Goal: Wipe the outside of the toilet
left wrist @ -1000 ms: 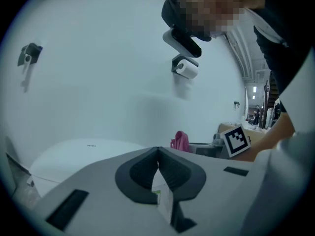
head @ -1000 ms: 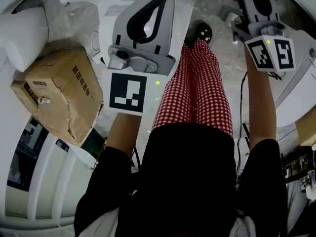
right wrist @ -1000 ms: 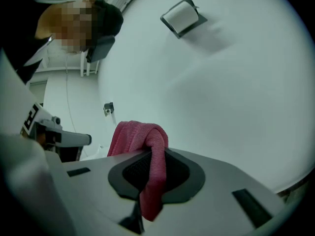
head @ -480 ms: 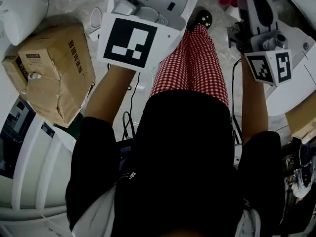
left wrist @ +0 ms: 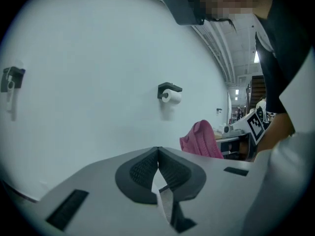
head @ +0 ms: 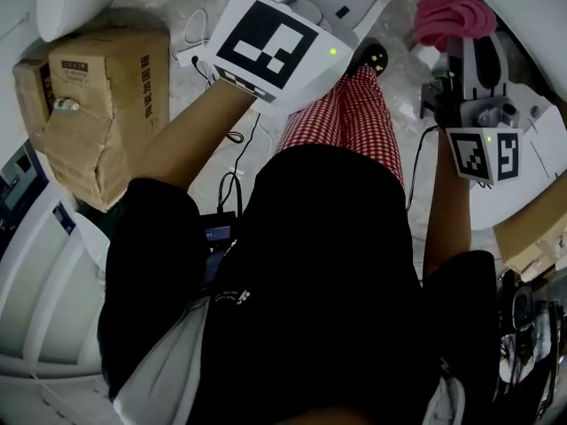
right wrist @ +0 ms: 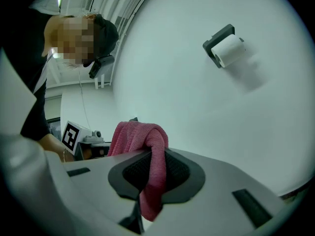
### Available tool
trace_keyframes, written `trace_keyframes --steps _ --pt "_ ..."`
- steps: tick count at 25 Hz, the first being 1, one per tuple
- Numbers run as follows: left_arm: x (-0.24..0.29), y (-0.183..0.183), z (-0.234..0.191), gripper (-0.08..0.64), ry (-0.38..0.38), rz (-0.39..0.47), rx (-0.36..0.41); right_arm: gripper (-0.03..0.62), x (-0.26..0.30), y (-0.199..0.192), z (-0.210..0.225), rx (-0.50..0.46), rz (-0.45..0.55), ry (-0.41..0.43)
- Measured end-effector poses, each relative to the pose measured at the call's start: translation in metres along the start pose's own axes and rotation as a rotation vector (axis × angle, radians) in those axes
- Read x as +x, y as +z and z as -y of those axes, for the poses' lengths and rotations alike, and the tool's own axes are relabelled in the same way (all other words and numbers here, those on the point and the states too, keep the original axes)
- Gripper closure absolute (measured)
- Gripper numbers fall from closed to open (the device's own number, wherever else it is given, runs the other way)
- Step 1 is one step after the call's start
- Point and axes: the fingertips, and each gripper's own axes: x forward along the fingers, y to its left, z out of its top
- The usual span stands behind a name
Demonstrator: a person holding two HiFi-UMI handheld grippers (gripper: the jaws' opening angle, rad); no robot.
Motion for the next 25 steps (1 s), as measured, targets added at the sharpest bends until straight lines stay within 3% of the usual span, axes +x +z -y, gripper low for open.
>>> trace_keyframes --steps 9,17,25 --pt "-0.054 0.063 -0.023 0.551 0.023 0.027 0.048 0.537 -0.003 0.037 -0.044 -0.030 -0.018 -0.004" --pt "-0.089 0.082 -0.015 0.551 0.027 0.054 0.055 0.537 -0.022 0.055 -0.071 -0.047 -0.004 0.011" --pt "-0.135 0.111 -0.014 0.551 0.110 0.147 0.100 0.537 -0.046 0.082 -0.098 -0.089 0.065 0.014"
